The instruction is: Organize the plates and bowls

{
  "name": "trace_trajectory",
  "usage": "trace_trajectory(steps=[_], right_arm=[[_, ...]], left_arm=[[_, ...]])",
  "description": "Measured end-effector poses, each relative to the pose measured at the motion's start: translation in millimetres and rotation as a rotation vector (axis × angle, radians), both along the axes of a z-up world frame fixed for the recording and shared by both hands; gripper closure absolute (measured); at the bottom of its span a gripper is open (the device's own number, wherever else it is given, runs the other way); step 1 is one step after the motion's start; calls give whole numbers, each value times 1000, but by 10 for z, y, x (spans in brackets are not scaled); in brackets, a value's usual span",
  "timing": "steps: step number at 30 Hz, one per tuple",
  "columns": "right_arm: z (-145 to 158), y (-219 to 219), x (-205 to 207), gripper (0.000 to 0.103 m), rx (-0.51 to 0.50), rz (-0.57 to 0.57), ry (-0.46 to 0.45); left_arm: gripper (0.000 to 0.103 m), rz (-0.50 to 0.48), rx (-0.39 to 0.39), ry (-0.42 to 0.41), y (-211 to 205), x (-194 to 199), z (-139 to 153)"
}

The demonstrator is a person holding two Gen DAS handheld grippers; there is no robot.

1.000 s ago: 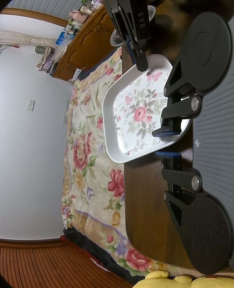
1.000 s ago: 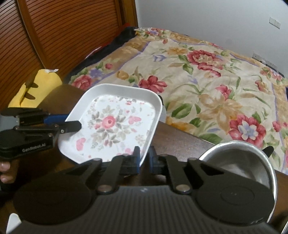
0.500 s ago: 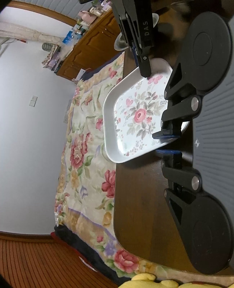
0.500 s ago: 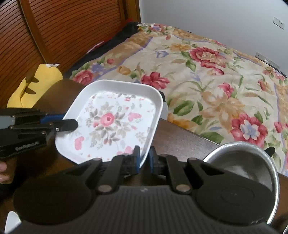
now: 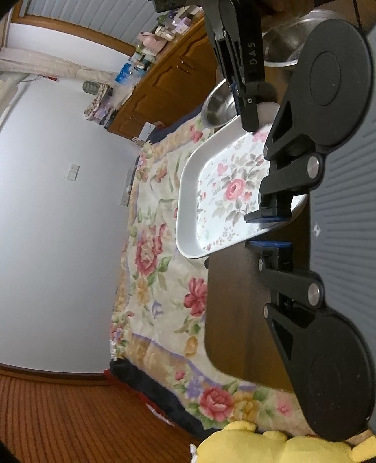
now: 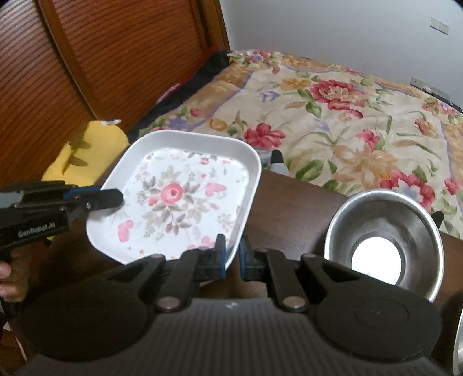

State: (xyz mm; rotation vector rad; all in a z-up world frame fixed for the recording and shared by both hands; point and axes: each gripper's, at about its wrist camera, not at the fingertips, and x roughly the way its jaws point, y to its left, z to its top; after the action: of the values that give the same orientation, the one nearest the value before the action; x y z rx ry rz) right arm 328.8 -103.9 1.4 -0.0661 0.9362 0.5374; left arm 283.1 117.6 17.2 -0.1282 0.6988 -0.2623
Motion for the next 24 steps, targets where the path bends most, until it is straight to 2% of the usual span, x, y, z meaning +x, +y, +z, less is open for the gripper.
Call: trace_trajectory(steps=[10,16,24], right_arm=[[477,-25,-246,92,43,11,-86],[623,-93,-440,92,58,18,-123],[561,-186,-626,92,72,20,-127]], left_arm=[[90,6,8,-68,-1,-314,402],[90,7,0,-74,-46,-486,412],[90,-1,0,-65,-123,-752,335]])
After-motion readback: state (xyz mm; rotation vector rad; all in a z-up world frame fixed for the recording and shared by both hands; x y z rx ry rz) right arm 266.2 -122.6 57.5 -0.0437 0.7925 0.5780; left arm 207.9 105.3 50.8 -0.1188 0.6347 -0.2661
